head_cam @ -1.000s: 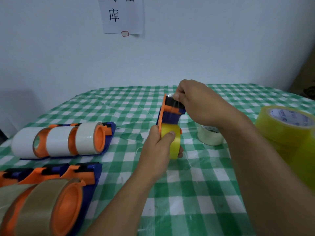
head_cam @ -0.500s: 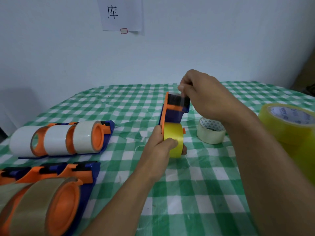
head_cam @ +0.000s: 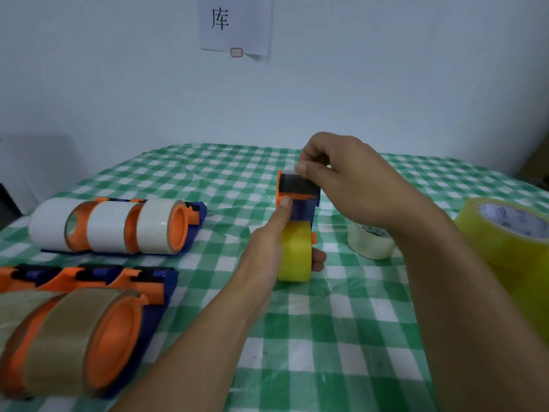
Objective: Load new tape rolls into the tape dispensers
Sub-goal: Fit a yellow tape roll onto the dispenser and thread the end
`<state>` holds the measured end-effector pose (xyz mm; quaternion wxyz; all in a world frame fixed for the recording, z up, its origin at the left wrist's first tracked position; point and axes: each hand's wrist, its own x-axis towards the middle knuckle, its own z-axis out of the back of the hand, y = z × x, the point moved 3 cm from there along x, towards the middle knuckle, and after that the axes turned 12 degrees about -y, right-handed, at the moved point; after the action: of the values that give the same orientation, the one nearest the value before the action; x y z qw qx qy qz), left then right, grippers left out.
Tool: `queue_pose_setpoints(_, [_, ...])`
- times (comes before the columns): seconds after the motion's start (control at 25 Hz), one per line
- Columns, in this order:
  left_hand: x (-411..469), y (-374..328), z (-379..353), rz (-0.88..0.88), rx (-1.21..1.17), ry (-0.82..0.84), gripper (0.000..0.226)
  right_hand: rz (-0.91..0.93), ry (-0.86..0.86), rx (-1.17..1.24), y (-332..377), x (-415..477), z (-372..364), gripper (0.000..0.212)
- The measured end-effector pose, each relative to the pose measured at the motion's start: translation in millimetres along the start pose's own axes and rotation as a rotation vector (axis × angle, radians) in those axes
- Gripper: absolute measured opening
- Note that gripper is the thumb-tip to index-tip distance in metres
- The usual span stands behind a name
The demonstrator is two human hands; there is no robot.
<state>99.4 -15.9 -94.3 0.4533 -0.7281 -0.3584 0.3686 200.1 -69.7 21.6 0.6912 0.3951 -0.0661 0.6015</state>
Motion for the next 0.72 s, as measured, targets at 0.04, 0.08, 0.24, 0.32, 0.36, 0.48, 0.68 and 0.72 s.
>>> queue_pose_setpoints(0.04, [-0.1,-1.0,0.3,-0.017,0.009,-0.019,0.064,-0.003,-0.024,0.029,0.4,0.1,-0.3,0.013])
queue_pose_setpoints(0.08, [0.0,-2.3,1.0,-0.035,0.029,-0.035,0.066,-0.013,-0.052,0.059,0.2,0.4,-0.5,0.013])
queue_pose_setpoints(0.24, [-0.8,-5.1,2.6,-0.073,0.078,-0.069,0.070,-0.078,-0.142,0.162,-2.9,2.5,-1.7,0.011])
queue_pose_setpoints(0.32, [-2.2,-6.3,3.1,-0.080,0.098,-0.080,0.070,-0.081,-0.143,0.166,-2.3,1.4,-2.4,0.008])
queue_pose_setpoints(0.36, [-2.4,-6.8,3.0,-0.084,0.108,-0.085,0.070,-0.076,-0.132,0.154,-1.8,0.9,-2.1,0.010])
queue_pose_setpoints(0.48, [-3.0,-6.6,2.6,-0.083,0.118,-0.092,0.070,-0.098,-0.108,0.115,-1.4,1.4,-2.0,0.017])
queue_pose_setpoints(0.68, [-3.9,-6.1,1.5,-0.060,0.085,-0.067,0.063,-0.264,-0.172,0.190,-5.7,2.2,-11.4,0.018])
queue_pose_setpoints(0.72, [-3.7,-5.9,1.6,-0.060,0.063,-0.058,0.059,-0.277,-0.185,0.195,-5.9,1.8,-12.8,0.018])
